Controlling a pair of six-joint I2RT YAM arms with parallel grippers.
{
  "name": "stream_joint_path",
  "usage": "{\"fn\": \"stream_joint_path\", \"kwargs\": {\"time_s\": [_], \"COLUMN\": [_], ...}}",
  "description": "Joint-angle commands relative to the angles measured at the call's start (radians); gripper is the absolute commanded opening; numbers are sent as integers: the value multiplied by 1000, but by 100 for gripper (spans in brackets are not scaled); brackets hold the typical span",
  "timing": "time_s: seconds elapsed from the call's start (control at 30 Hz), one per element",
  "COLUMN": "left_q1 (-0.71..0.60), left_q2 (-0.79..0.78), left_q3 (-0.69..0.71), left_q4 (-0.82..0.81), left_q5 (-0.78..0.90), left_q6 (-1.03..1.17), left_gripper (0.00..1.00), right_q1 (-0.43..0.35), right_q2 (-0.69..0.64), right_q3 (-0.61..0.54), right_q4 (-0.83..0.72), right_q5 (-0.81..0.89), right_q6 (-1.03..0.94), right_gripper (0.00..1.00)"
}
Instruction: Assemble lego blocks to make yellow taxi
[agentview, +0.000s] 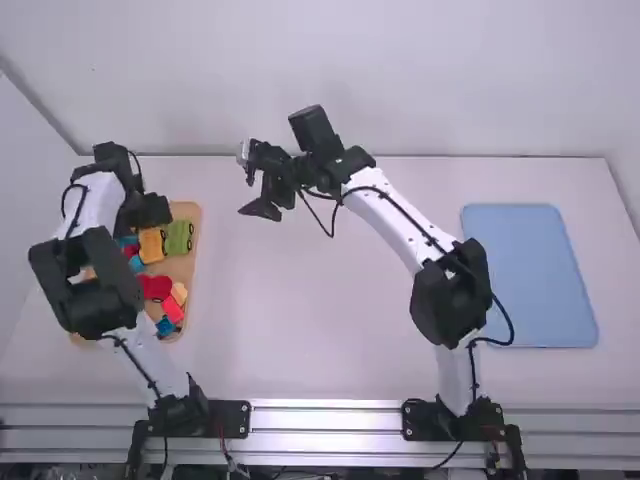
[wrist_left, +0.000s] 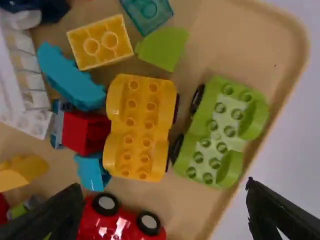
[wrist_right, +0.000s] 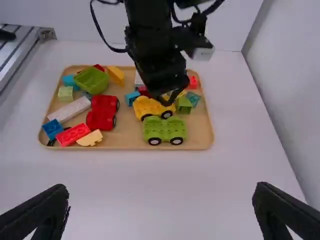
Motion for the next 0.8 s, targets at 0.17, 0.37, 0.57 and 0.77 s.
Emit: {"fn": "stream_joint_path", "kwargs": {"time_s": [0.17,0.37,0.57,0.77], "left_q1": [66,76,70,79], "left_q2": [93,133,151,151], "left_q3": [16,11,4,-37], "left_q4": [12,23,32,72], "left_q5": [5,56,54,53], "left_q6": [40,42,71,71], "left_gripper": [80,72,71,73], "right_q1": [2,-2,-2,-2], "right_q2": [-19,-19,-19,-19], "right_q3": [-8,-8,-8,-8], "right_q4": [1,0,0,0], "right_q5": [-6,-5,-3,-3], "right_q6": [-1,-1,-1,-1], "right_gripper": [98,98,98,98]}}
